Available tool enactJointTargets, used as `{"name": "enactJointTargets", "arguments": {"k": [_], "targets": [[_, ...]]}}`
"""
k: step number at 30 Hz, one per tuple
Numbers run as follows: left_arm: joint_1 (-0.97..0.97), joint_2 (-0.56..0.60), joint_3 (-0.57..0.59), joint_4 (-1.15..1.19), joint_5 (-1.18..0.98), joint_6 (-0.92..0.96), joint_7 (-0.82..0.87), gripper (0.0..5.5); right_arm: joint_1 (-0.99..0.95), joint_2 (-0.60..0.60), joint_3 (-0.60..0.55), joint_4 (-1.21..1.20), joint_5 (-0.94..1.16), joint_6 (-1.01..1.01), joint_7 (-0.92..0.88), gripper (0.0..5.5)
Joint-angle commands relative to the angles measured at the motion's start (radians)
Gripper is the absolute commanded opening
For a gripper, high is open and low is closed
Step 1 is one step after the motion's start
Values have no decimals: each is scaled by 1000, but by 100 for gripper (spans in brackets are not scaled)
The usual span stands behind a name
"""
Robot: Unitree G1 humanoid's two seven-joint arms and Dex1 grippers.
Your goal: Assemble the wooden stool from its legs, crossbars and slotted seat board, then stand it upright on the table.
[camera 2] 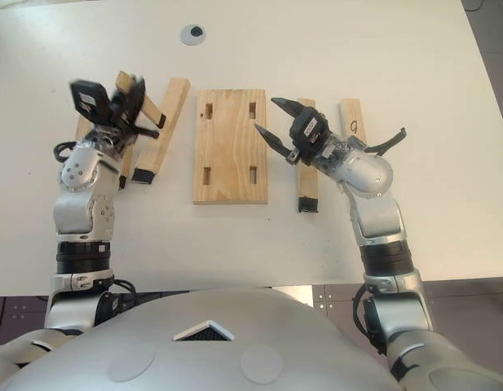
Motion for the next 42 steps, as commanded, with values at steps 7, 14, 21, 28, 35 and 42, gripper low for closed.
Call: {"name": "enactJointTargets", "arguments": {"k": [7, 14, 21, 28, 35, 42], "targets": [[76, 205, 11, -383, -79, 396, -106, 222, 1, 0, -5, 4, -27, -53, -44, 256], [70, 222, -20, -313, -29, 423, -105, 309, 10, -4, 4, 9, -42, -54, -59, 256], [74, 221, -40, -256, 6, 412, -118, 351, 11, -10, 9, 21, -59, -56, -64, 256], [45, 216, -54, -275, 21, 424, -114, 255, 6, 1, -2, 28, -63, -26, -84, 256], [-50, 241, -55, -253, 86, 384, -103, 199, -52, 17, -69, 16, -21, 39, -145, 256], [-307, 112, 121, -354, -220, 492, -131, 197, -122, 45, -155, -16, 210, 206, -111, 256]]}}
